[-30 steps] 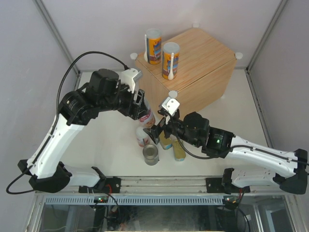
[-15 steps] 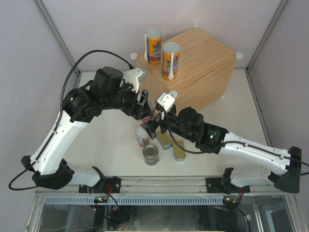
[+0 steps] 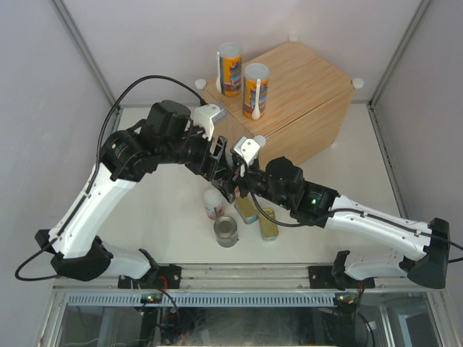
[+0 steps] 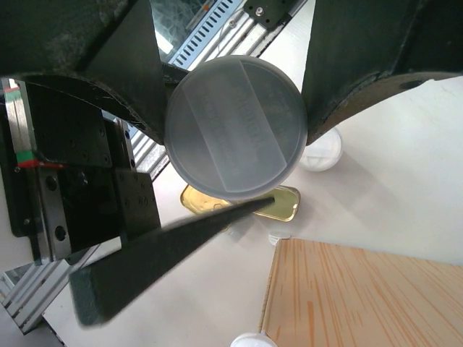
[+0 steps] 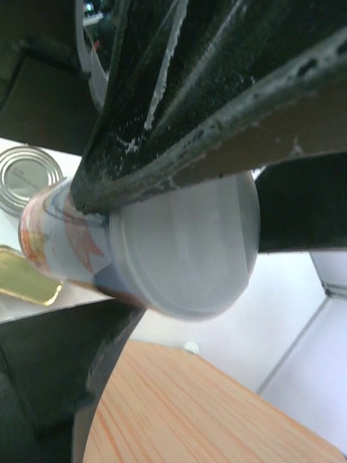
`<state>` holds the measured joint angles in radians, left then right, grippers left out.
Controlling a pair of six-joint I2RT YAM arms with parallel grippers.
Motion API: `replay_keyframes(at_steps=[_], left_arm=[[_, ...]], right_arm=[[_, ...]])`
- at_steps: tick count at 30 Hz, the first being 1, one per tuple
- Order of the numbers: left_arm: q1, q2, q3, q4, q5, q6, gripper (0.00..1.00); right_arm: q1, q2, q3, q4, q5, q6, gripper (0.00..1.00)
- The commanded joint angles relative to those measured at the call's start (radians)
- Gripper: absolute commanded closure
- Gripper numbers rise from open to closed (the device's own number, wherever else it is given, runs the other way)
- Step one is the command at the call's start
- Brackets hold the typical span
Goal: Place and organize the canned foods onto the counter
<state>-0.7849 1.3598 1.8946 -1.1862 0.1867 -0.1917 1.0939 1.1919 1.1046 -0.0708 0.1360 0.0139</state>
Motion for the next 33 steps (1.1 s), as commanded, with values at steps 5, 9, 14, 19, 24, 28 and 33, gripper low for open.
replay_keyframes(at_steps=[5,9,14,19,24,28,33], left_arm=[[-0.018,-0.014,0.096,0.092,0.019,-0.003,1.00],[-0.019,-0.016,0.096,0.102,0.013,-0.010,1.00],[-0.020,-0.025,0.083,0.124,-0.002,-0.024,0.93],[-0.021,-0.051,0.055,0.148,-0.021,-0.033,0.74],[-0.020,-0.074,0.022,0.166,-0.042,-0.042,0.52],[-0.021,-0.090,0.007,0.176,-0.078,-0.048,0.40],[-0.021,-0.106,-0.003,0.183,-0.111,-0.055,0.13]], right_arm=[[-0.030,-0.008,0.047,0.023,-0.053,0.018,0.64],[-0.037,-0.012,0.047,0.014,-0.061,0.026,0.71],[-0.044,-0.016,0.047,0.011,-0.069,0.035,1.00],[-0.046,-0.027,0.048,0.015,-0.074,0.040,1.00],[-0.049,-0.029,0.047,0.018,-0.073,0.047,1.00],[-0.047,-0.034,0.047,0.020,-0.075,0.050,1.00],[-0.046,-0.039,0.047,0.018,-0.072,0.052,1.00]])
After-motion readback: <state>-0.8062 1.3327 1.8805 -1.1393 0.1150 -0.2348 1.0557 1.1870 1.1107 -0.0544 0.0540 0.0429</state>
